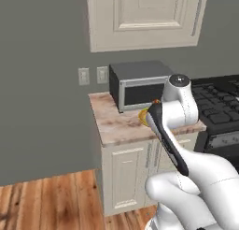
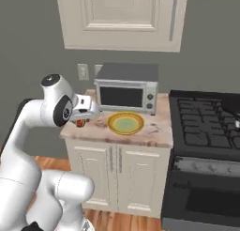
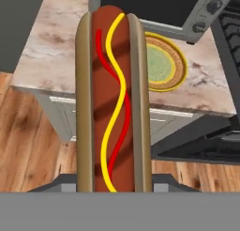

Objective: Place the cold items (lemon and broccoli) from the fridge in one tupperware on the dining counter. Place the warm items (kebab skewer and hot dog) in the stove area in another tupperware.

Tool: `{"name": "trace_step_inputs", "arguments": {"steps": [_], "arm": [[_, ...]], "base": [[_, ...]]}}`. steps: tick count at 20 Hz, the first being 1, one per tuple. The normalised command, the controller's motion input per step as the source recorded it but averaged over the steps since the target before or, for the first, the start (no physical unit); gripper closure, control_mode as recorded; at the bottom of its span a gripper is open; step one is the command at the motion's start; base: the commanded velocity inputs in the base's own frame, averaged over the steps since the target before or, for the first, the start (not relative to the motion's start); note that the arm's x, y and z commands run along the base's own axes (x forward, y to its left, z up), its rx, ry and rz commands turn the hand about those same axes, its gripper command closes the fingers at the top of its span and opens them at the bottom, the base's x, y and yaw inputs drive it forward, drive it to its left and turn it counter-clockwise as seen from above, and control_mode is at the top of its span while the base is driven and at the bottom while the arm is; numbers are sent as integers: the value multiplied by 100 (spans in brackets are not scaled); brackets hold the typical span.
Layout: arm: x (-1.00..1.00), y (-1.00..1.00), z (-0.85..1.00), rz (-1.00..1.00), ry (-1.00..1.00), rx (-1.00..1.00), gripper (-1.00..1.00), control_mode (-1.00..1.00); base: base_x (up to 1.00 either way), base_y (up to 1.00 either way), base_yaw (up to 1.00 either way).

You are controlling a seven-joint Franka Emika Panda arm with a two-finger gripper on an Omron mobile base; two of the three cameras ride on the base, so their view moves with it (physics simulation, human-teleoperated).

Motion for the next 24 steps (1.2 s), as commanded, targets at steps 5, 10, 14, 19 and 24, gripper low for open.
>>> {"name": "trace_step_inputs", "arguments": {"steps": [5, 10, 14, 19, 24], "arm": [[0, 0, 0, 0, 0, 0, 100, 100], [0, 0, 0, 0, 0, 0, 100, 100], [0, 0, 0, 0, 0, 0, 100, 100], [0, 0, 0, 0, 0, 0, 100, 100], [0, 0, 0, 0, 0, 0, 100, 100]], "base": [[-53, 59, -83], [-54, 61, -86], [-43, 80, -69], [-43, 80, -64], [-42, 57, -28]]}}
